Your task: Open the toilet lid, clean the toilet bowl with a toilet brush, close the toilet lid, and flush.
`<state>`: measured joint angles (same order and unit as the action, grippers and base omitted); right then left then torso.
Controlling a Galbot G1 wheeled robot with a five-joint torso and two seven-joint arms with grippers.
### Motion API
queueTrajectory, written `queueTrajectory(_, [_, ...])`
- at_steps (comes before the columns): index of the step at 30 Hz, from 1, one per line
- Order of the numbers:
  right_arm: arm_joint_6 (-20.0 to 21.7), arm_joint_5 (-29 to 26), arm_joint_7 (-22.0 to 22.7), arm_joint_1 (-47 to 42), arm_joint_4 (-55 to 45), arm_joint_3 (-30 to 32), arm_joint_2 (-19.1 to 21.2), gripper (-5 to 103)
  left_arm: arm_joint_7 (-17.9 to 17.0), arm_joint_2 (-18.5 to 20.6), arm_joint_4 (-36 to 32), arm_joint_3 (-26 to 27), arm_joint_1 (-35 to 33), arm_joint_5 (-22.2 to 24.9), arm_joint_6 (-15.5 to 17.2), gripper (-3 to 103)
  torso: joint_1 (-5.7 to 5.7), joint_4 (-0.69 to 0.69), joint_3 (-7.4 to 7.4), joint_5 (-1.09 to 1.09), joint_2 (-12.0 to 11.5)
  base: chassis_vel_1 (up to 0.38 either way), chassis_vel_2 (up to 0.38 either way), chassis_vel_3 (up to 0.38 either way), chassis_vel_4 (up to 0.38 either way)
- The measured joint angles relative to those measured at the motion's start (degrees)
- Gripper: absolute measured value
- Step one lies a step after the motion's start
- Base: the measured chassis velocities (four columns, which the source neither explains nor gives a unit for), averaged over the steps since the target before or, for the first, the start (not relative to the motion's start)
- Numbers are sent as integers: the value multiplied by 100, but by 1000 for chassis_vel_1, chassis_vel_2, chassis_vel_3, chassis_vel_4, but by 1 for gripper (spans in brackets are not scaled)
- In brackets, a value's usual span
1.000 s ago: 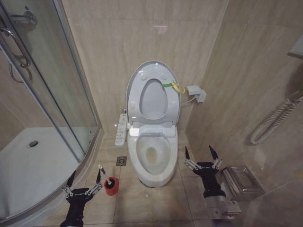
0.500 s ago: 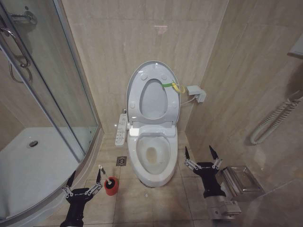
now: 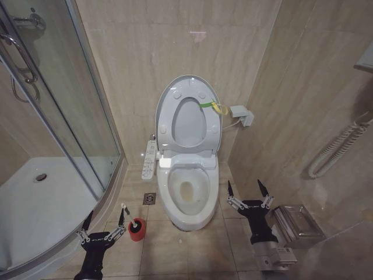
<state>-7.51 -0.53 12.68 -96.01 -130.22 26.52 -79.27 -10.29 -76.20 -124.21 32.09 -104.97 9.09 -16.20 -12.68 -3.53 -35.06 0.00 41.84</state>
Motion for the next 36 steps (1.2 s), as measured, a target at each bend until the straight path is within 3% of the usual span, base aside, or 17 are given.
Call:
queueTrajectory(13, [-28, 15, -3, -2, 58, 9, -26, 100, 0, 0, 0, 0, 0, 0, 0, 100, 0, 0, 0, -1, 0, 0, 0, 0, 0])
queueTrajectory(22, [-846, 540, -193, -110, 1616, 331, -679, 100, 0, 0, 0, 0, 0, 0, 0, 100, 0, -1, 0, 0, 0, 0, 0, 0, 0])
queueTrajectory(25, [-1082, 537, -335, -14, 1690, 389, -792, 100, 0, 0, 0, -1, 0, 0, 0, 100, 0, 0, 0, 0, 0, 0, 0, 0, 0])
queueTrajectory(36, [-783, 64, -433, 262, 878, 462, -711, 100, 0, 0, 0, 0, 0, 0, 0, 100, 1, 0, 0, 0, 0, 0, 0, 0, 0])
